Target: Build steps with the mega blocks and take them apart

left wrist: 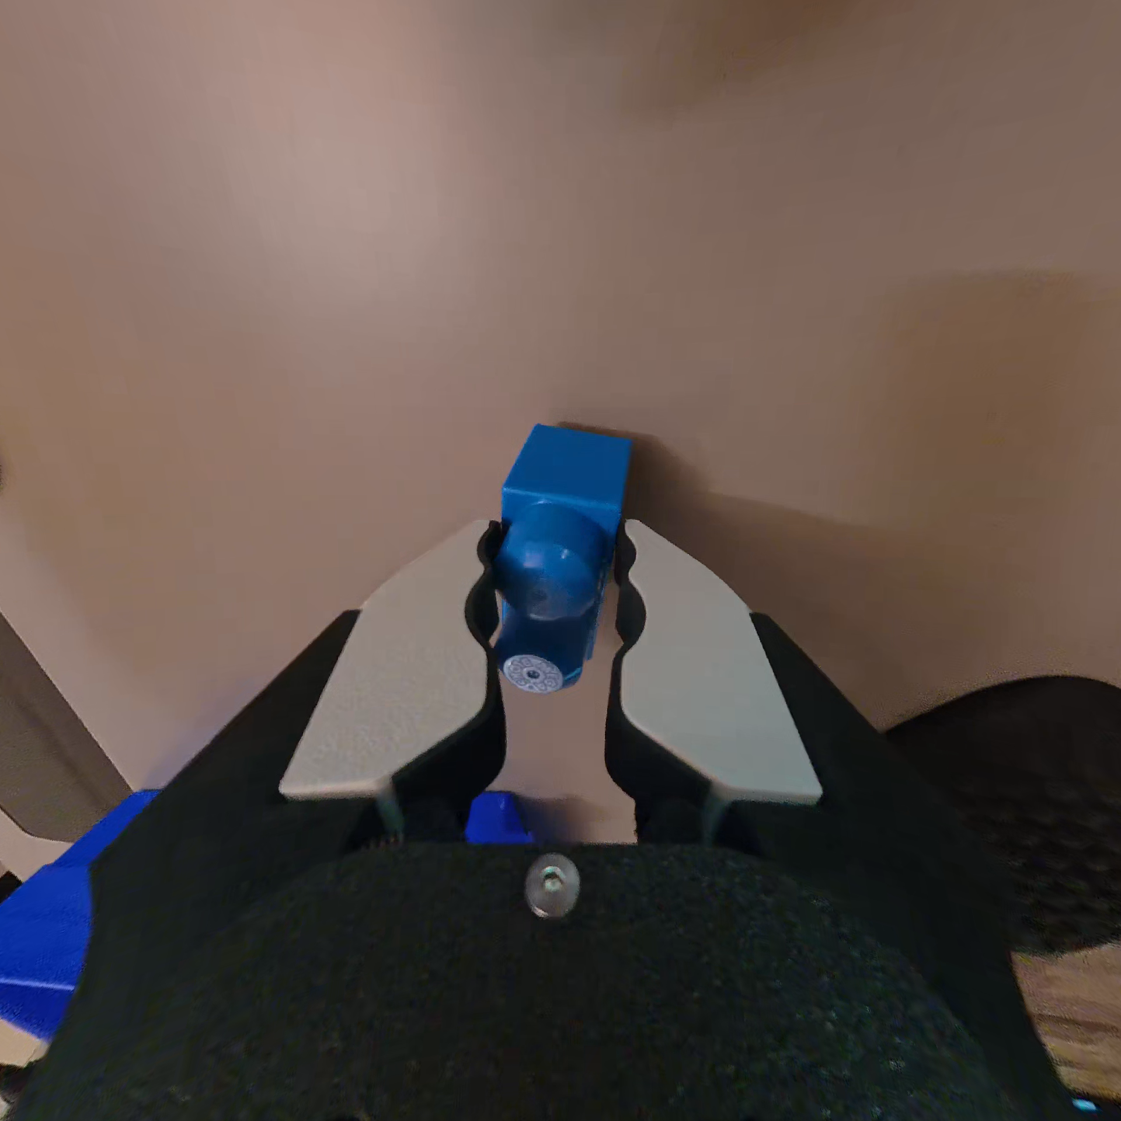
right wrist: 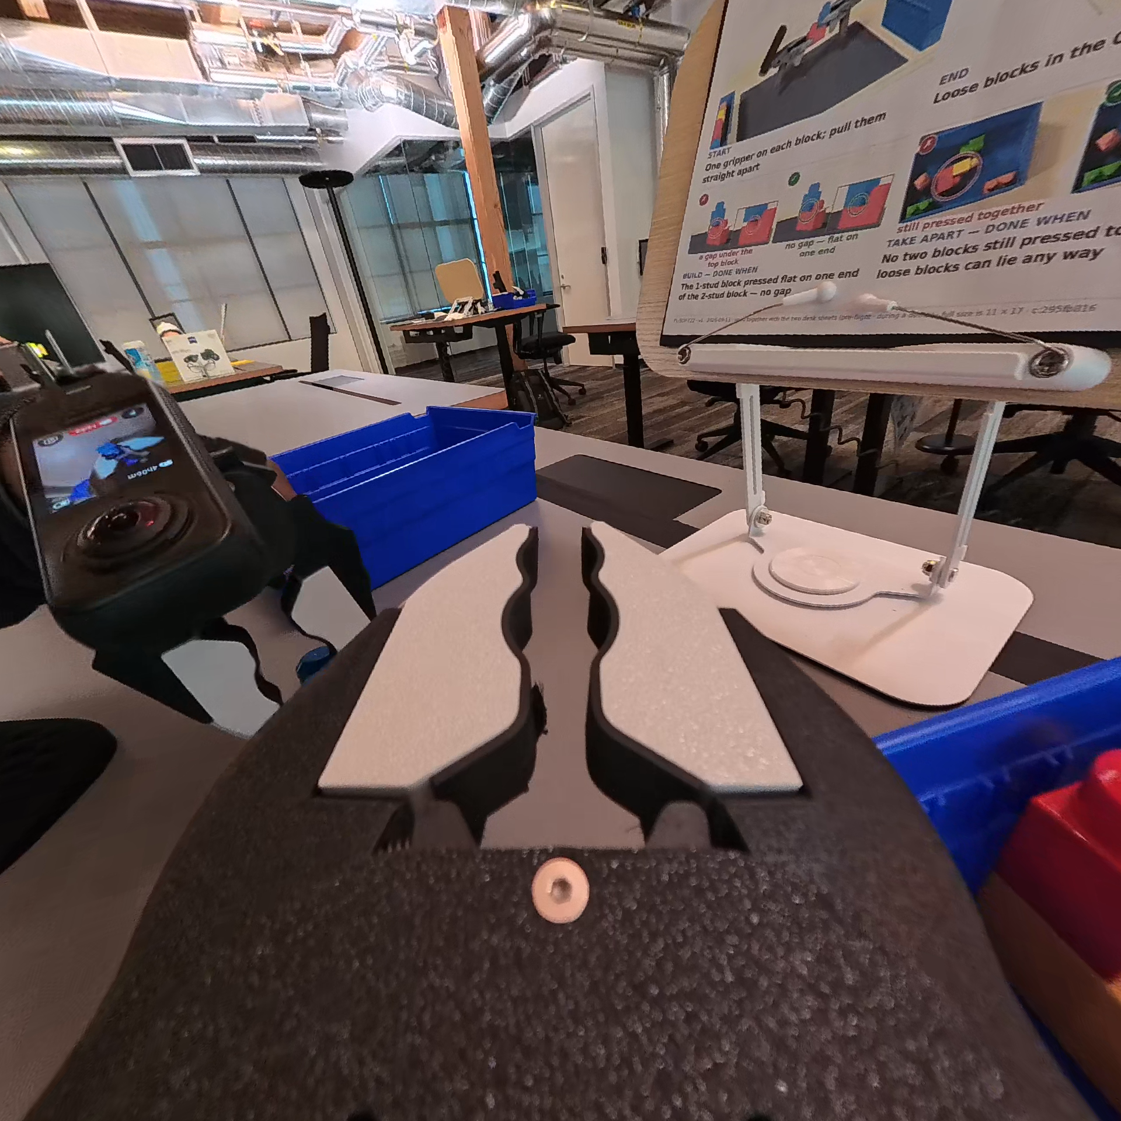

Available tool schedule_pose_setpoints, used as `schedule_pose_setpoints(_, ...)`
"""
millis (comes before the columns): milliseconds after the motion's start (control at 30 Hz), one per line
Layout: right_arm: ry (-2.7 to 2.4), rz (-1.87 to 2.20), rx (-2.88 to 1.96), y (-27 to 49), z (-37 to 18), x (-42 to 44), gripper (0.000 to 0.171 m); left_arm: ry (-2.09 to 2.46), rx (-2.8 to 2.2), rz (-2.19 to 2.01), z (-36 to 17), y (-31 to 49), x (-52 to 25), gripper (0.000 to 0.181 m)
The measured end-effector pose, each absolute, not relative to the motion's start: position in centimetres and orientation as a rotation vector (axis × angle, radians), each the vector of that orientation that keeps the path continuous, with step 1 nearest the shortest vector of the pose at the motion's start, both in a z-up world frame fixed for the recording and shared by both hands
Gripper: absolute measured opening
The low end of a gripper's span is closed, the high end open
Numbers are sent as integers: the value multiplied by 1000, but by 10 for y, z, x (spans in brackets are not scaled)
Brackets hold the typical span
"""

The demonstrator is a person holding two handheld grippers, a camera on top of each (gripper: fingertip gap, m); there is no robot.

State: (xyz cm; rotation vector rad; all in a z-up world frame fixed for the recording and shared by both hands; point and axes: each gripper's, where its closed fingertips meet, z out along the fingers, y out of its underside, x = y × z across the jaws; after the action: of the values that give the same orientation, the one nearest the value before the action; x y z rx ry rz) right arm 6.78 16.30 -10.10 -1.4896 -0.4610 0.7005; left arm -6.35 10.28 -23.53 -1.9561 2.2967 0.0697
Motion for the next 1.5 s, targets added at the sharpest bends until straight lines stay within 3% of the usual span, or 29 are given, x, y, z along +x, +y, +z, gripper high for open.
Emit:
schedule_pose_setpoints(233,-467,697,-1495,163,-103,67,14,2226,-1919,-18,-232,103,-58,40)
schedule_pose_setpoints(400,-470,693,-1498,163,-104,67,13,2079,-1885,-114,-190,110,-72,42)
schedule_pose_setpoints(667,-452,708,-1493,164,-102,69,13,1779,-2074,89,-114,161,-204,37)
schedule_pose_setpoints(1033,-450,714,-1502,164,-105,69,13,1918,-2505,497,-180,173,-381,41)
schedule_pose_setpoints(1367,-457,715,-1514,165,-108,68,13,2002,-2550,487,-210,184,-400,41)
schedule_pose_setpoints(1500,-456,717,-1517,165,-109,69,13,2021,-2559,488,-220,185,-405,30)
